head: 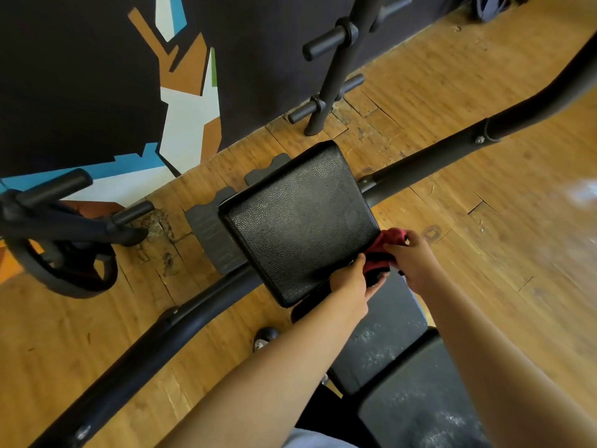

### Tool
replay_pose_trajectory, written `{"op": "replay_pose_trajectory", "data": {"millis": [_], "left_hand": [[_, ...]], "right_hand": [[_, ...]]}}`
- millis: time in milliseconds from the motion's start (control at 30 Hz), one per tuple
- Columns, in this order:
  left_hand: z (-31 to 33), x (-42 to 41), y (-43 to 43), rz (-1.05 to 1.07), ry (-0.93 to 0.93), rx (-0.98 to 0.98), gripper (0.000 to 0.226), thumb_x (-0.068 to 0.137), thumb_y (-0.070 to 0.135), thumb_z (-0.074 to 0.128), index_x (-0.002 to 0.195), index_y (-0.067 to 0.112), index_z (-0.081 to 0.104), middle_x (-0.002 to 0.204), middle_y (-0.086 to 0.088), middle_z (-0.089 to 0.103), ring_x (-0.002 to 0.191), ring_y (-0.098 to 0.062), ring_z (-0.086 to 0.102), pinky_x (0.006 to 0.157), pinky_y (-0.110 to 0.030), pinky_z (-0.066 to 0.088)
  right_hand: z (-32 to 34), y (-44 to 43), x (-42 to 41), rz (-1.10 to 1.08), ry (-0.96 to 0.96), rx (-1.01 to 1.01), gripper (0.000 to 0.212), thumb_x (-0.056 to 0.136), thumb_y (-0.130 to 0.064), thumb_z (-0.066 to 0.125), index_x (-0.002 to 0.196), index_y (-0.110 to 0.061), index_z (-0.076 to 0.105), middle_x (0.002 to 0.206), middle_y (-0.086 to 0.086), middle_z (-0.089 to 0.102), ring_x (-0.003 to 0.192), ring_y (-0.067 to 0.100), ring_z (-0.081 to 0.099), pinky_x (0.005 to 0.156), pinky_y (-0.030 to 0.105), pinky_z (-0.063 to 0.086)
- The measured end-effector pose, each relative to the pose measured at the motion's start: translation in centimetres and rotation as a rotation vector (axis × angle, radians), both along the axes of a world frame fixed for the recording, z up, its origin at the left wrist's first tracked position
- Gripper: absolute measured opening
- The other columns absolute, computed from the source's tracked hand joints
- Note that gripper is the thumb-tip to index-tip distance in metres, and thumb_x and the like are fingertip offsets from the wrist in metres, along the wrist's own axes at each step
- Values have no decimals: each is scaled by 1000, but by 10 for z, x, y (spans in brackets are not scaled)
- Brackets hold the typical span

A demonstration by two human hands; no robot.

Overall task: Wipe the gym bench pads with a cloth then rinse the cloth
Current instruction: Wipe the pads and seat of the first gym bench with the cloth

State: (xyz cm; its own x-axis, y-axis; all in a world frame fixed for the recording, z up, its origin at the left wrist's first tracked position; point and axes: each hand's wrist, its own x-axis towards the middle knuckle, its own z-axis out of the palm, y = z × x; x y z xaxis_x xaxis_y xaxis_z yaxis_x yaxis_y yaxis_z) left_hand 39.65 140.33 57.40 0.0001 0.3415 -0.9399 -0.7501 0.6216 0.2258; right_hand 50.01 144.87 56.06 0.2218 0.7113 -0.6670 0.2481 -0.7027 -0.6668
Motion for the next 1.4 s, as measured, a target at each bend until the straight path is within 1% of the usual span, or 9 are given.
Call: {"op": "replay_pose_trajectory", "data": {"millis": [100,200,300,633,800,967,1067,1167,1400], "left_hand": [[2,-5,-3,11,61,6,8,92,5,63,93,-3,63,76,-18,63,69,-33,68,51,-27,57],[2,-13,-16,15,137,5,8,91,3,63,83,3,65,61,-9,64,49,-22,64,46,-24,54],[-4,-26,-33,33,193,10,15,90,4,64,76,10,66,55,0,65,50,-18,62,49,-24,54],[1,-79,-72,2,172,-19,3,92,2,60,92,0,62,84,-13,64,67,-23,61,46,-22,54],[-5,-115,-101,-55,174,-76,14,92,8,63,100,-3,64,86,-15,66,70,-22,62,47,-22,55],[-11,-139,-121,-74,237,-77,21,92,8,63,110,-3,64,91,-15,67,72,-22,62,39,-18,48],[-14,-150,-131,-109,261,-60,23,93,8,61,112,-4,65,91,-16,68,72,-23,63,42,-21,51],[-13,-154,-139,-128,215,-42,24,94,8,60,115,-3,64,101,-19,70,80,-28,67,56,-31,52],[-3,-148,-143,-300,-39,108,31,97,34,52,112,10,66,95,-9,75,82,-20,72,65,-31,55]], "right_hand": [[-1,-5,-5,-50,63,-26,36,88,-7,62,121,-15,50,104,12,61,99,33,65,87,46,54],[-5,-18,-17,-79,97,-54,28,88,-6,63,113,-11,51,98,12,62,96,34,66,94,55,49],[-11,-33,-32,-80,123,-52,24,88,-7,63,109,-12,52,97,12,63,93,33,65,93,57,49],[-14,-71,-77,-45,181,-107,34,87,-7,65,116,-8,47,109,18,61,95,33,66,88,52,53],[-14,-99,-105,-52,210,-124,26,86,-1,63,104,-13,48,105,16,60,98,34,63,89,54,52],[-16,-123,-129,-94,236,-108,23,86,3,60,103,-8,50,105,17,61,97,31,64,77,41,56],[-15,-134,-136,-77,305,-123,23,87,3,59,104,-9,51,107,17,62,98,31,64,87,51,54],[-11,-141,-133,-30,310,-105,21,87,4,60,96,-14,53,101,14,62,98,32,64,90,53,53],[21,-144,-105,-19,306,107,28,82,13,58,94,-12,59,90,9,66,82,19,63,66,21,53]]}}
